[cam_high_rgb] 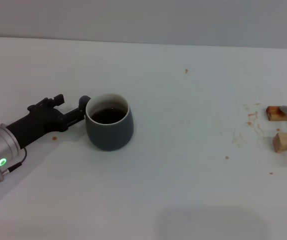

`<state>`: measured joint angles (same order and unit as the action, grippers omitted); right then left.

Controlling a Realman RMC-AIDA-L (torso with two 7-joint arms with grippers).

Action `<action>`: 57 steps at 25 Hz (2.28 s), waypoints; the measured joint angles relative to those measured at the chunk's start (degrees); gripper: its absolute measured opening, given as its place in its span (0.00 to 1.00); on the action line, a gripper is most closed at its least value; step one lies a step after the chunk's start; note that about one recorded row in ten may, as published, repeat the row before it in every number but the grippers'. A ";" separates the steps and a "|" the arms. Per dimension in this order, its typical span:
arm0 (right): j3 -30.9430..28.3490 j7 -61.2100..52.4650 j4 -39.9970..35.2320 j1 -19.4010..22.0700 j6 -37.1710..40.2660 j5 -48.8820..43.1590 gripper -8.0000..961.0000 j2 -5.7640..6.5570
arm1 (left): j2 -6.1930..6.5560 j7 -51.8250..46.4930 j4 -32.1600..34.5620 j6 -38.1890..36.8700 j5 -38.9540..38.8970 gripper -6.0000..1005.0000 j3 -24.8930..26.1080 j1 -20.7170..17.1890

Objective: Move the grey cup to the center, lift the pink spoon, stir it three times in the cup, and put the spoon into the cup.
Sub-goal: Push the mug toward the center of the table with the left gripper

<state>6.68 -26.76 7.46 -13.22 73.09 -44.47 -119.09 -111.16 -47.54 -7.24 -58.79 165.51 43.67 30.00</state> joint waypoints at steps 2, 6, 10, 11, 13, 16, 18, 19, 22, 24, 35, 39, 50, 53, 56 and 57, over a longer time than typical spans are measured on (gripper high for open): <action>0.00 0.01 -0.11 -0.09 -0.50 0.00 0.49 0.00 | -0.10 -0.01 -0.10 -0.07 -0.01 0.83 -0.11 0.05; 0.00 0.03 -0.17 -0.18 -0.73 0.00 0.49 0.00 | -0.36 -0.09 -0.15 -0.66 0.00 0.83 -1.00 0.34; 0.00 0.04 -0.25 -0.24 -0.76 0.00 0.49 0.00 | -0.66 -0.57 0.03 -1.49 0.00 0.83 -1.88 0.85; 0.00 0.04 -0.25 -0.24 -0.78 0.00 0.49 0.00 | -0.72 -0.61 0.02 -1.57 0.00 0.83 -1.98 0.90; 0.00 0.05 -0.26 -0.24 -0.88 0.00 0.49 0.00 | -0.95 -0.62 -0.05 -1.70 -0.01 0.83 -2.20 1.07; 0.00 0.05 -0.30 -0.26 -1.16 0.00 0.49 0.00 | -1.41 -0.62 0.24 -1.96 -0.02 0.83 -2.48 1.47; 0.00 0.05 -0.34 -0.31 -1.31 0.00 0.49 0.00 | -1.58 -0.63 0.33 -2.26 -0.02 0.83 -2.98 1.70; 0.00 0.03 -0.35 -0.32 -1.35 0.00 0.49 0.00 | -1.62 -0.63 0.29 -2.36 -0.02 0.83 -3.30 1.81; 0.00 0.02 -0.35 -0.32 -1.29 -0.41 0.49 0.00 | -1.99 -0.63 0.32 -2.66 -0.01 0.83 -4.30 2.30; 0.00 0.02 -0.35 -0.32 -1.05 -0.70 0.49 -0.01 | -2.25 -0.63 0.41 -2.83 0.00 0.83 -4.82 2.58; 3.06 0.01 -0.53 0.27 2.99 -1.04 0.49 -0.11 | -3.42 -0.71 0.03 -3.01 -0.01 0.83 -7.61 4.21; 3.14 0.01 -0.53 0.35 3.93 -1.64 0.49 -0.09 | -3.79 -0.71 -0.04 -3.11 -0.01 0.83 -8.70 4.75; 4.14 0.08 -0.58 0.32 6.33 -2.44 0.49 -0.09 | -4.69 -1.03 -0.04 -3.39 -0.01 0.83 -12.70 6.01; 4.43 0.09 -0.64 0.35 6.59 -2.49 0.49 -0.09 | -4.99 -1.21 0.39 -4.15 0.00 0.83 -14.15 6.55; 4.48 0.10 -0.66 0.37 6.60 -2.49 0.49 -0.10 | -5.11 -1.28 0.52 -4.66 0.00 0.83 -15.41 6.81; 4.48 0.11 -0.67 0.37 6.57 -2.49 0.49 -0.09 | -5.12 -1.30 0.53 -4.90 0.00 0.83 -15.81 6.89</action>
<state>11.16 -26.66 6.79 -12.84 79.66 -46.96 -119.18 -116.28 -48.85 -6.71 -63.69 165.51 27.86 36.89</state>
